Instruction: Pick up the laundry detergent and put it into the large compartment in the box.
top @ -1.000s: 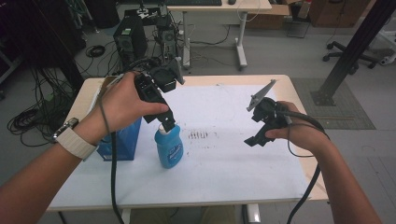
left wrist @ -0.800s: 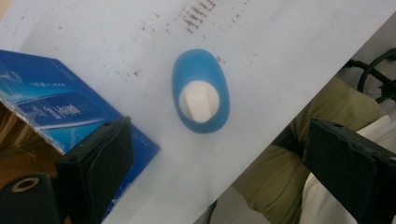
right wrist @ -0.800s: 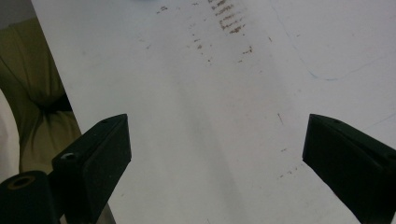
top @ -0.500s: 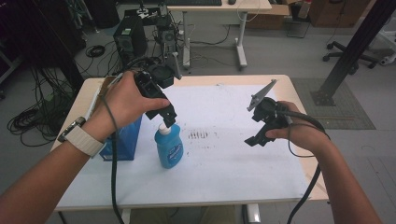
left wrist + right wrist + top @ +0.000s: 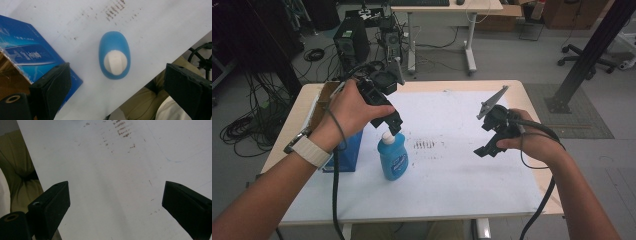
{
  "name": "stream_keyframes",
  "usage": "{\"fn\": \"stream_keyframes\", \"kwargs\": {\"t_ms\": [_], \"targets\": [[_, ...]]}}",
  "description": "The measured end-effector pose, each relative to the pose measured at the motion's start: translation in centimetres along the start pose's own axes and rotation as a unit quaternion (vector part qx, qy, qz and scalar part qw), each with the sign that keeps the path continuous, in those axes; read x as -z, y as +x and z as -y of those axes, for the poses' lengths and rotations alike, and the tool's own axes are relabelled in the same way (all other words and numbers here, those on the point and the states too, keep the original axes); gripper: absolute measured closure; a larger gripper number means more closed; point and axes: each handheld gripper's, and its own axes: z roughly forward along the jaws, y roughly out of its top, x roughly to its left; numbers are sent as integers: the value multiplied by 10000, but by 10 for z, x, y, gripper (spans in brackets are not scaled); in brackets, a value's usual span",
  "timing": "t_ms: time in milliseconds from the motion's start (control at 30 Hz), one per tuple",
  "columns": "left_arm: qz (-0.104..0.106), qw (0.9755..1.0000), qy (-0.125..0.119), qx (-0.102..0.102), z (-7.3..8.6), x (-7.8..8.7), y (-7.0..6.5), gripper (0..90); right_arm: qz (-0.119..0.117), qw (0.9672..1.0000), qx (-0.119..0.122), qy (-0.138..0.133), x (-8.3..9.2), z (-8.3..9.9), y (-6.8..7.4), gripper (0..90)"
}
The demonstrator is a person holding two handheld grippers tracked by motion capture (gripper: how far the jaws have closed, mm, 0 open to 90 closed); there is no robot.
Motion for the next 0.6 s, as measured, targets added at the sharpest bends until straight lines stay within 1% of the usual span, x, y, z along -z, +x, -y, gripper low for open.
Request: {"fn": "stream_keyframes", "kwargs": {"t_ms": [33,233,367,433,500,600], "targets": [[-8,10000,-37,26,0,0,1,87,-4,10000,-2,-9,0,0,0,82],[-14,9999,-82,81,-1,-4,2,83,-4,10000,-15,-3,-1,1,0,82],[-12,9999,-88,119,-1,-8,3,83,-10,10000,2,-4,-1,0,0,82],[-12,9999,-78,104,0,-8,3,83,-14,10000,3,-4,-1,0,0,82],[-21,9999,-77,140,0,-10,3,83,-15,10000,2,-2,-1,0,0,82],[15,9998,-51,168,0,-13,4,88,-26,10000,8,-1,-2,0,-1,82]]}}
